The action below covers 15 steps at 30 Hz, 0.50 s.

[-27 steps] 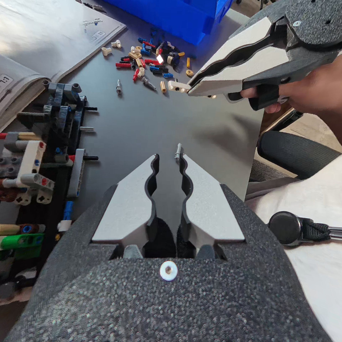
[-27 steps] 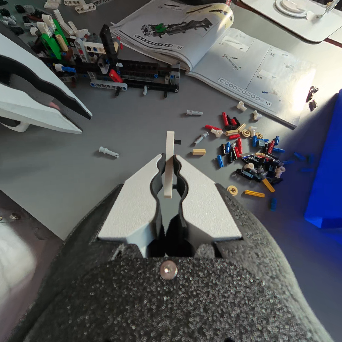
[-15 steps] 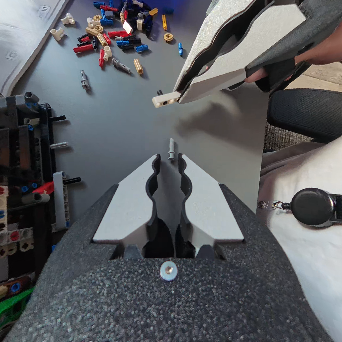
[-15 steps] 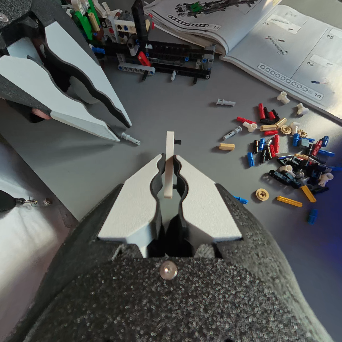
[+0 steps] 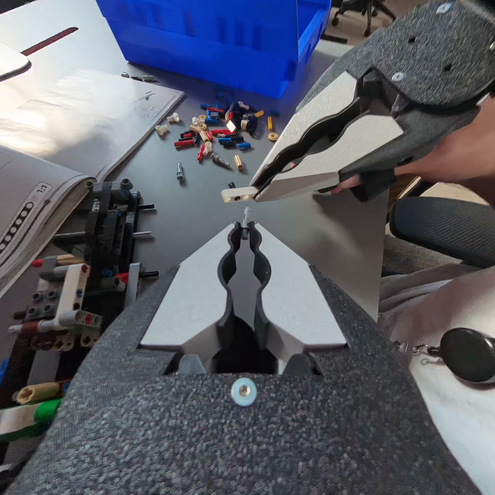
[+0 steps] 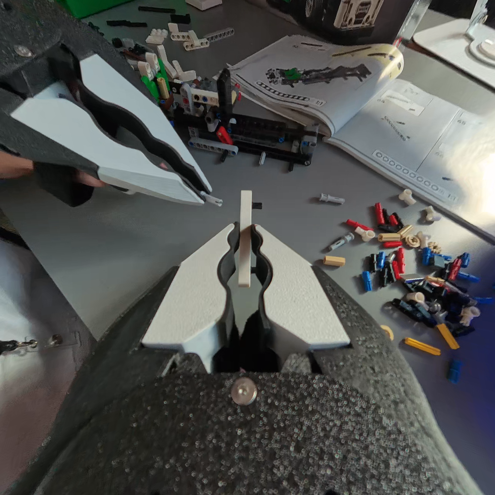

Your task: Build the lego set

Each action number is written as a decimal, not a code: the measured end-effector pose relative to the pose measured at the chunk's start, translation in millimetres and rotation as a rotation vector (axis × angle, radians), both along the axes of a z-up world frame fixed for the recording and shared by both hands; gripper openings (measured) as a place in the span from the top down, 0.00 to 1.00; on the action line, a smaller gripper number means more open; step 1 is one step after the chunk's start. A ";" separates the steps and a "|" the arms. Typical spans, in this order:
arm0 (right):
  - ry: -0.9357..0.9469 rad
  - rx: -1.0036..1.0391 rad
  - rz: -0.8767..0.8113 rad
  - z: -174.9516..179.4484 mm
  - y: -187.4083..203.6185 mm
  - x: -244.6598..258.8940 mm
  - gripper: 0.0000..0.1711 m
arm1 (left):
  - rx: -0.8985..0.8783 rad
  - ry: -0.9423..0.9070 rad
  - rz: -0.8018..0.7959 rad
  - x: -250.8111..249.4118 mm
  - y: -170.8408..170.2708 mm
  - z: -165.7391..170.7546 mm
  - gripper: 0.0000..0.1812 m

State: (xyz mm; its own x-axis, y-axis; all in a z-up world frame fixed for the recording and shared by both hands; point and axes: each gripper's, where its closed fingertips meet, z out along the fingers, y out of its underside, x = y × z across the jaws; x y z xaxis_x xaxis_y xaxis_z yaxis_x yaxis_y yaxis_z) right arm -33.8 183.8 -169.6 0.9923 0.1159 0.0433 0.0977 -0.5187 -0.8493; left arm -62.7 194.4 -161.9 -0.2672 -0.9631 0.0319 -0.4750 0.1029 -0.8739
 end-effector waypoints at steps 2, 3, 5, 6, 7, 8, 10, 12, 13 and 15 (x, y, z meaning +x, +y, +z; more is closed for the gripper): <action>-0.142 0.059 -0.008 12.9 12.8 7.4 0.96 | -0.099 -0.060 -0.017 -2.3 4.7 20.4 0.97; -0.191 0.122 -0.003 22.0 19.5 9.5 0.96 | -0.091 -0.091 -0.027 -3.2 8.9 29.3 0.97; -0.226 0.206 -0.002 34.0 28.4 11.7 0.96 | -0.026 -0.120 -0.062 -3.3 15.4 40.5 0.97; -0.239 0.236 -0.010 39.8 31.0 12.1 0.96 | 0.018 -0.145 -0.075 -1.9 18.2 46.3 0.97; -0.252 0.288 -0.022 47.5 33.2 11.8 0.96 | 0.072 -0.167 -0.077 0.1 21.4 50.3 0.97; -0.263 0.338 -0.048 52.9 34.9 13.0 0.96 | 0.131 -0.190 -0.065 2.7 25.9 52.3 0.97; -0.283 0.366 -0.126 53.4 38.1 18.8 0.96 | 0.212 -0.225 -0.043 6.8 30.3 49.3 0.97; -0.317 0.383 -0.148 59.0 37.8 16.7 0.96 | 0.169 -0.234 -0.044 7.2 25.0 43.3 0.97; -0.340 0.413 -0.128 63.3 36.8 11.9 0.96 | 0.146 -0.218 -0.054 6.2 21.9 41.1 0.97; -0.380 0.435 -0.122 67.0 35.0 9.3 0.96 | 0.106 -0.266 -0.051 3.5 21.5 51.6 0.98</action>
State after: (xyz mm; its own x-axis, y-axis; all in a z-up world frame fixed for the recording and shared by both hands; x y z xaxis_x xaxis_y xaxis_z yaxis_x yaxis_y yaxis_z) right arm -24.5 218.8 -102.6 0.9028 -0.1061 0.4168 0.3987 -0.1567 -0.9036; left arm -59.2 215.9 -110.2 -0.3010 -0.9425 -0.1454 -0.2228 0.2178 -0.9502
